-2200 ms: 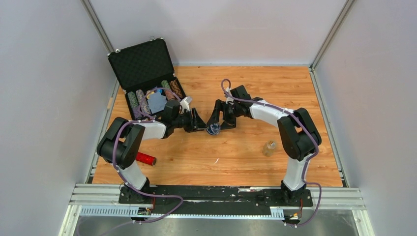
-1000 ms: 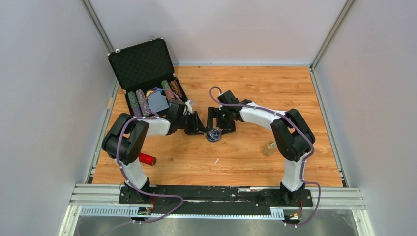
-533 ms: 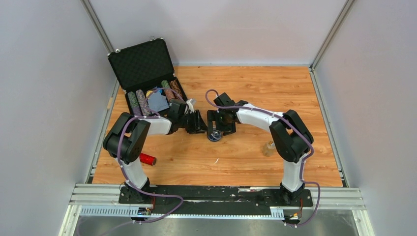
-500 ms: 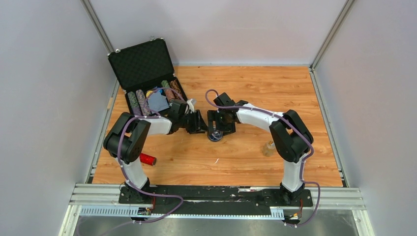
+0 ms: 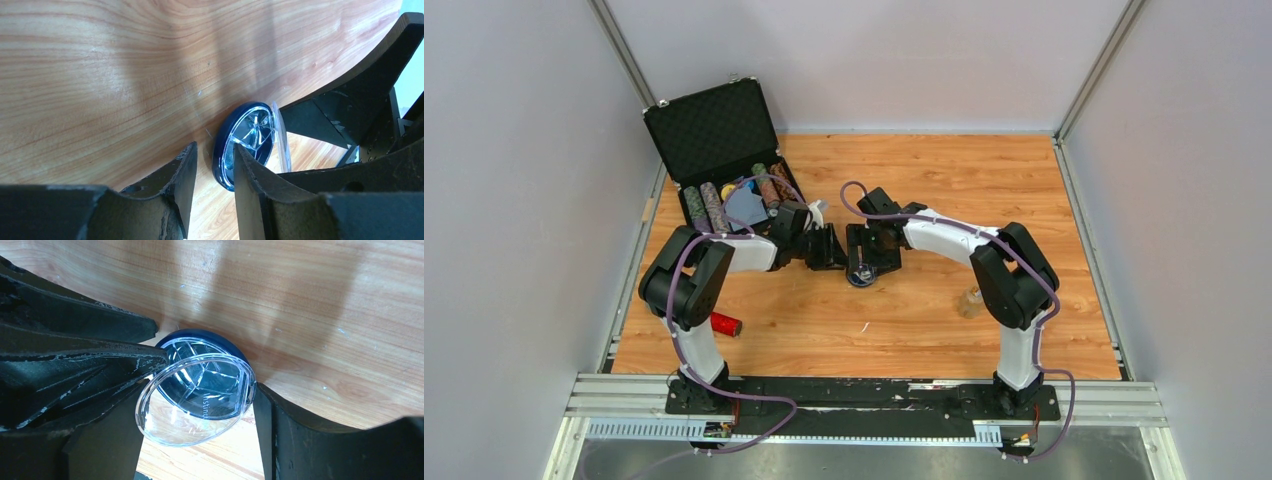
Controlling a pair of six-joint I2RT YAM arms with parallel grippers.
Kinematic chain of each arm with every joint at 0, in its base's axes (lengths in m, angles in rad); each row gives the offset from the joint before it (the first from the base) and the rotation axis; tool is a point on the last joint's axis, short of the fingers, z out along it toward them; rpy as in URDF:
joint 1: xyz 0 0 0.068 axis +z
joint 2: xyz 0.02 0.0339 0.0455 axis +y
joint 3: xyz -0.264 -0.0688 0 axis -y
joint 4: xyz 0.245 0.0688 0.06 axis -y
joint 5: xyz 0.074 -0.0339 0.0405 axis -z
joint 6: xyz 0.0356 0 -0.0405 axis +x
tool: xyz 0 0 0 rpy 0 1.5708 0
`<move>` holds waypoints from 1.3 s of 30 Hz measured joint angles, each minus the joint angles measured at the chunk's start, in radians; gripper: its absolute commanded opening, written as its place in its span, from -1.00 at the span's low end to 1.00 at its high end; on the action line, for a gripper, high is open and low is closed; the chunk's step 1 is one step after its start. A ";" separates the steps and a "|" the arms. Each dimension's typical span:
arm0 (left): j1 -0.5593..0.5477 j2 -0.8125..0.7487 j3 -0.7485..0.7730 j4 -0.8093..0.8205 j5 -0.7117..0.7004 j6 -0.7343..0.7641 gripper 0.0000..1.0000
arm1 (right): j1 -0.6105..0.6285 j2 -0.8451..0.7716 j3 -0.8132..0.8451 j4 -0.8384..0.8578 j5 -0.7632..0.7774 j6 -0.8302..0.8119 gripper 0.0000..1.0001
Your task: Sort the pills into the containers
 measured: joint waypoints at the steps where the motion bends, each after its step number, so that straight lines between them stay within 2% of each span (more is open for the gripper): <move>1: 0.000 0.000 0.000 -0.001 0.000 0.002 -0.28 | 0.000 0.000 0.001 0.000 0.000 0.000 0.19; 9: -0.005 0.008 0.001 -0.019 0.014 0.031 -0.34 | -0.013 0.000 0.003 -0.001 -0.006 0.017 0.13; 17: -0.006 0.009 0.002 -0.033 0.014 0.043 -0.40 | -0.059 -0.021 -0.029 0.037 -0.082 0.042 0.14; 20: -0.013 0.010 0.007 -0.050 0.002 0.035 -0.41 | -0.083 -0.044 -0.061 0.068 -0.120 0.048 0.22; 24: -0.019 0.010 0.013 -0.060 -0.015 0.022 -0.42 | -0.111 -0.083 -0.105 0.107 -0.162 0.049 0.45; 30: -0.026 0.012 0.025 -0.078 -0.026 0.013 -0.42 | -0.153 -0.126 -0.149 0.112 -0.148 0.041 0.63; 35: -0.026 0.018 0.037 -0.097 -0.025 0.006 -0.44 | -0.169 -0.146 -0.176 0.113 -0.119 0.041 0.52; 39: -0.026 0.021 0.043 -0.107 -0.024 0.005 -0.44 | -0.169 -0.150 -0.203 0.112 -0.100 0.042 0.21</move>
